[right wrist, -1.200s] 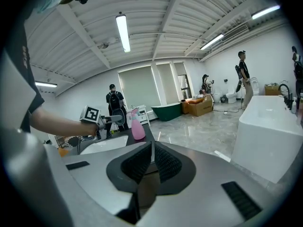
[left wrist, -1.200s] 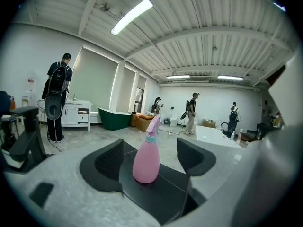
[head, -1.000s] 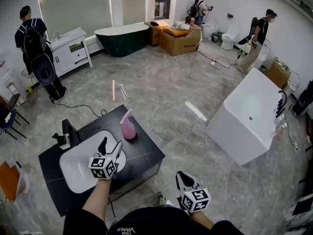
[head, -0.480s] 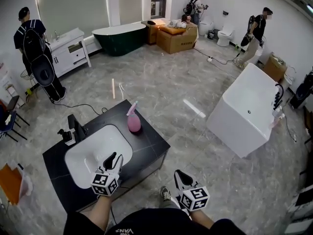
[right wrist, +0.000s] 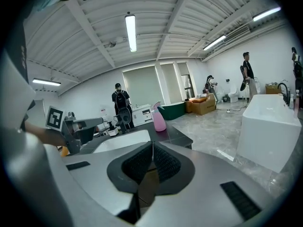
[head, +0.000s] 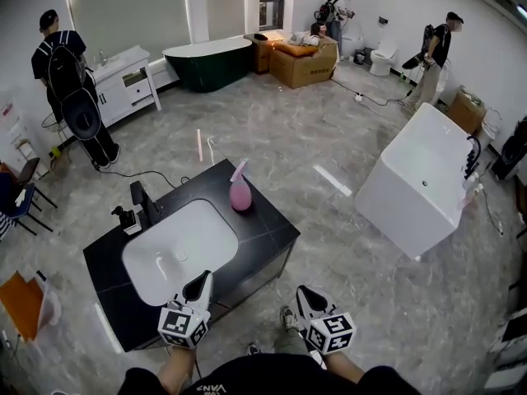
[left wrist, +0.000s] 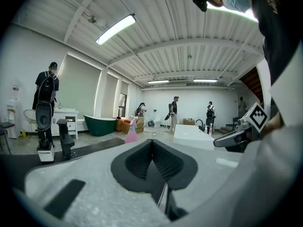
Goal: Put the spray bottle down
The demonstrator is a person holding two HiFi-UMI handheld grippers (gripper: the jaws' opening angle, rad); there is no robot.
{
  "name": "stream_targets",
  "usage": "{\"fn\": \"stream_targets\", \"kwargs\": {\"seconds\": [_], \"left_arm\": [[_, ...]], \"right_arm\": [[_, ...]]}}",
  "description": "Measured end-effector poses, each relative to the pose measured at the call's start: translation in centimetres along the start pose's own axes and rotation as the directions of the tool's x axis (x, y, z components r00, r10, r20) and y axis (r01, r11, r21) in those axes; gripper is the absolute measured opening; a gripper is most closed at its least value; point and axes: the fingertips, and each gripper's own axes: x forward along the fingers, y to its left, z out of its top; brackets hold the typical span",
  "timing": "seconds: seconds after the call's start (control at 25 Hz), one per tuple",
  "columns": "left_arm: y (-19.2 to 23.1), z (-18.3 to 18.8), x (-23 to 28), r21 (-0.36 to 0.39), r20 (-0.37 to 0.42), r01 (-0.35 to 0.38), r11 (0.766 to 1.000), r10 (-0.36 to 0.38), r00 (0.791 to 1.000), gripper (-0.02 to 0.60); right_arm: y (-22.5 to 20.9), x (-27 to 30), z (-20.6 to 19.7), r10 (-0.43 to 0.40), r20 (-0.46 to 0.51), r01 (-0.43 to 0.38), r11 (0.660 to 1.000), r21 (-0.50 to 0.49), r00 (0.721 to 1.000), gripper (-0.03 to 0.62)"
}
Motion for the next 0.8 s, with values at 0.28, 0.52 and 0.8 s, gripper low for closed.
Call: {"fn": "stream_targets", "kwargs": {"seconds": [0.28,0.52,0.8], "left_arm": [[-1.0,-1.2,-4.0,0.009,-0.016,0.016,1.0,-0.015,1.0,0.011],[-2.1,-0.5,-5.7,0.016,-0.013,0.006,1.0,-0.006,1.0,0.011],[-3.9,-1.7,-6.8,0.043,-0.028,0.037,0.998,-0.036,0.999,0.011]], "right_arm": [[1.9,-0.6,-0.6,0.005,0.002,-0.005,1.0,-0.019,1.0,0.002],[2.4,-1.7,-0.8,0.003,-0.005,-0.003,1.0,-0.029,1.0,0.0],[2.6,-2.5,-1.8,-0.009,-0.035,0.007,0.999,-0.054,0.999,-0.002]]}}
